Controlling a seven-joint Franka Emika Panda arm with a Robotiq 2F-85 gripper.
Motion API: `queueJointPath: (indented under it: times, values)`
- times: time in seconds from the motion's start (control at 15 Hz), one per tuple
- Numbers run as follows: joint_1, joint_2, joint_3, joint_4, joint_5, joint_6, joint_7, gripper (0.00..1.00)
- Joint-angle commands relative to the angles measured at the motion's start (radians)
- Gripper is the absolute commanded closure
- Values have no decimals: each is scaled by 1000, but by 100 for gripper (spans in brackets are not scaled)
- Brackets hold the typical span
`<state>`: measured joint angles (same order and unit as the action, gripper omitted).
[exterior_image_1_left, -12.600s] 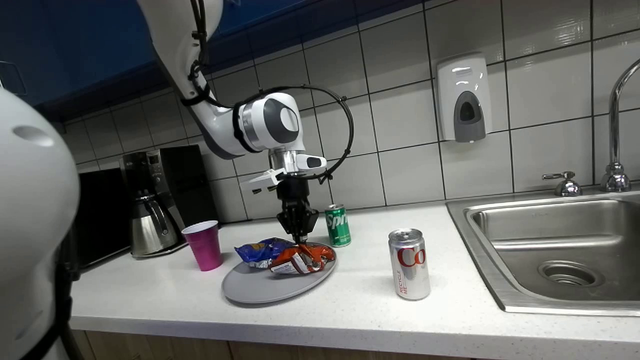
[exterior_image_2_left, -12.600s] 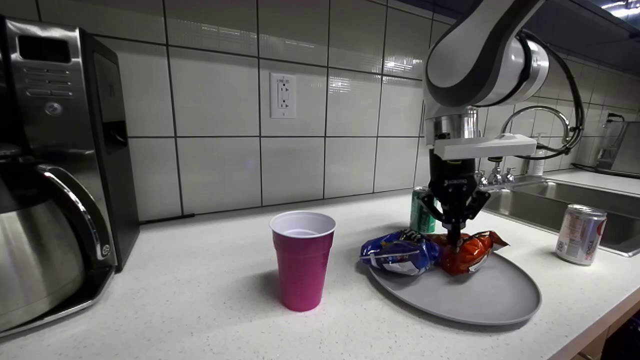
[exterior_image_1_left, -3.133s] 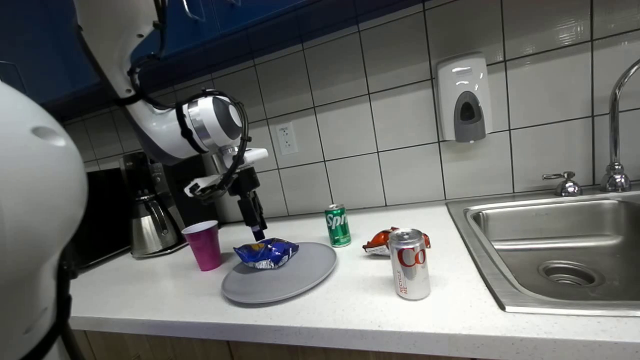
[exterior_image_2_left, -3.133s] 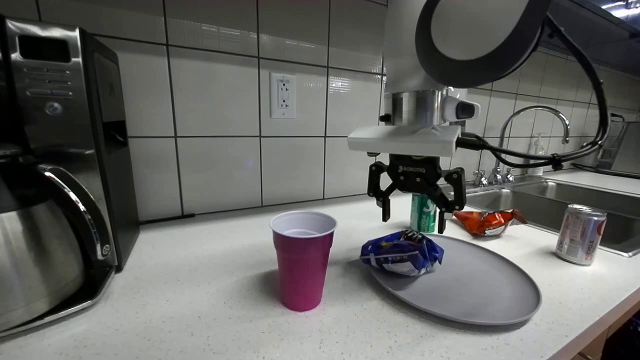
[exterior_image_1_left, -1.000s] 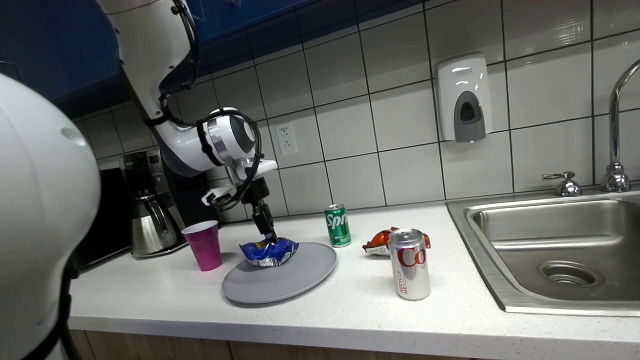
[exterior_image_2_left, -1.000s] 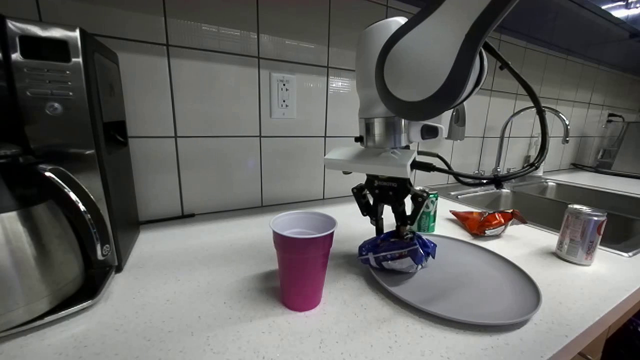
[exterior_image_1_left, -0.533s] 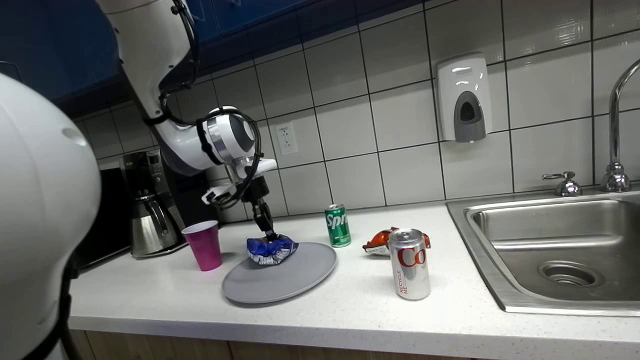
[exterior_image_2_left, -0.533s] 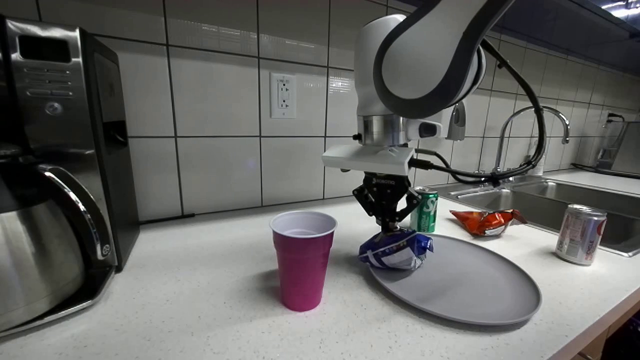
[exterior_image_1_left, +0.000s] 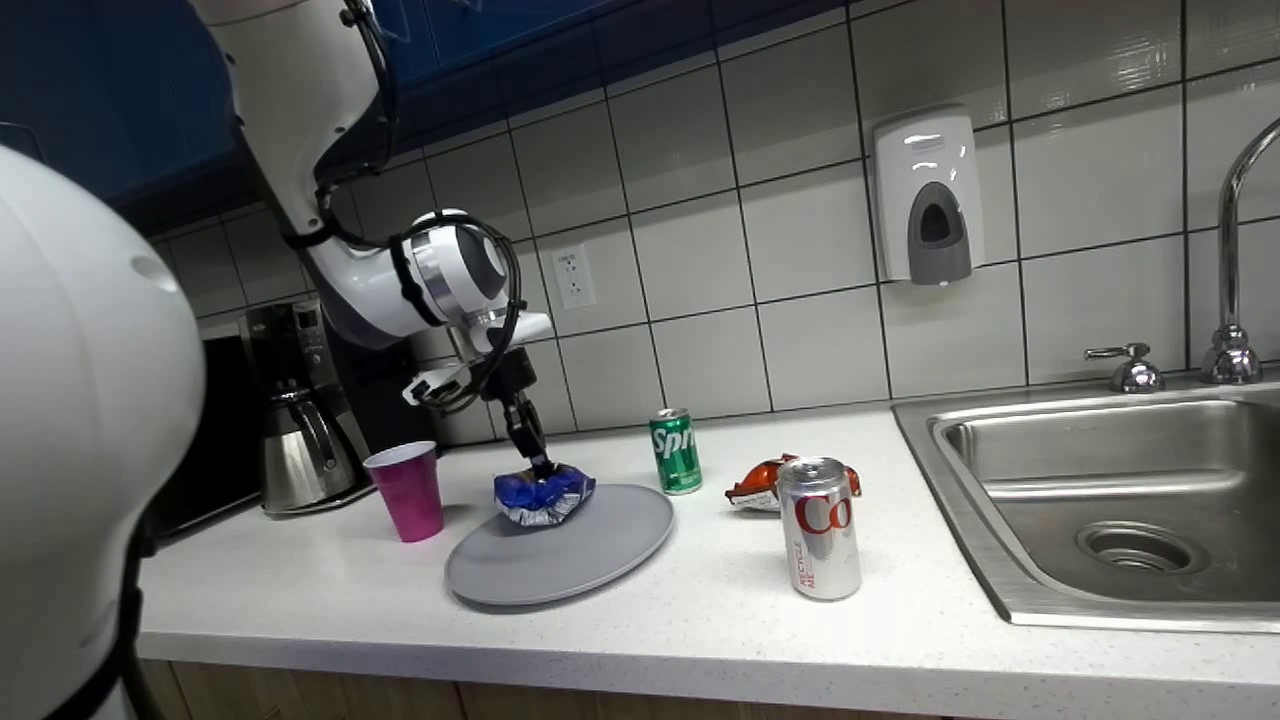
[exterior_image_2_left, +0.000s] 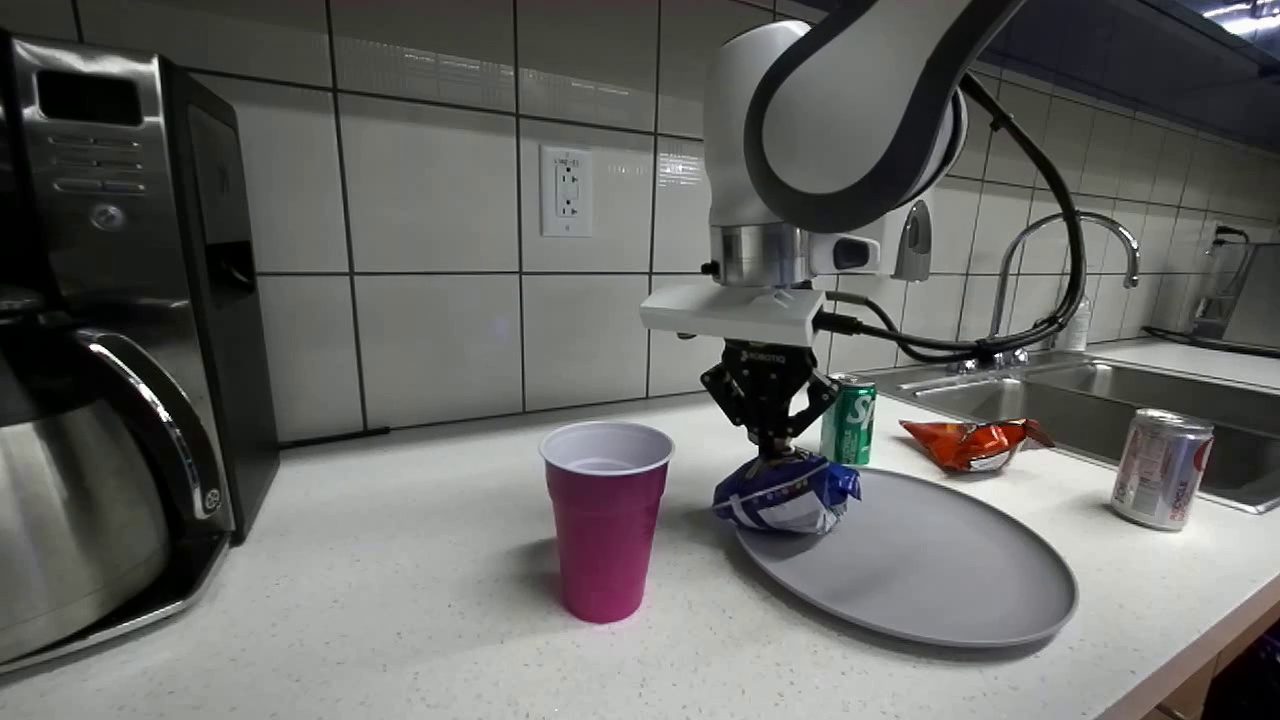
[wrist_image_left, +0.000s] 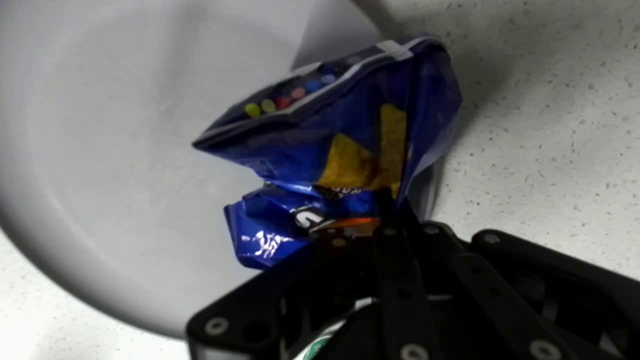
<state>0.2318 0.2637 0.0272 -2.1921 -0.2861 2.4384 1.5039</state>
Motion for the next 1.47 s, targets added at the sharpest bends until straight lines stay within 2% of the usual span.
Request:
queueJointPath:
  times: [0.0,0.47,0.73,1.4]
  values:
    - [24,-38,-8,21,-44,-51,37,100]
    - [10,-35,5,94,-43,-102,-37,100]
    - [-6,-9,3,161,-36,-137,-127,100]
    - [-18,149,-7,404,-13,-228,-393,100]
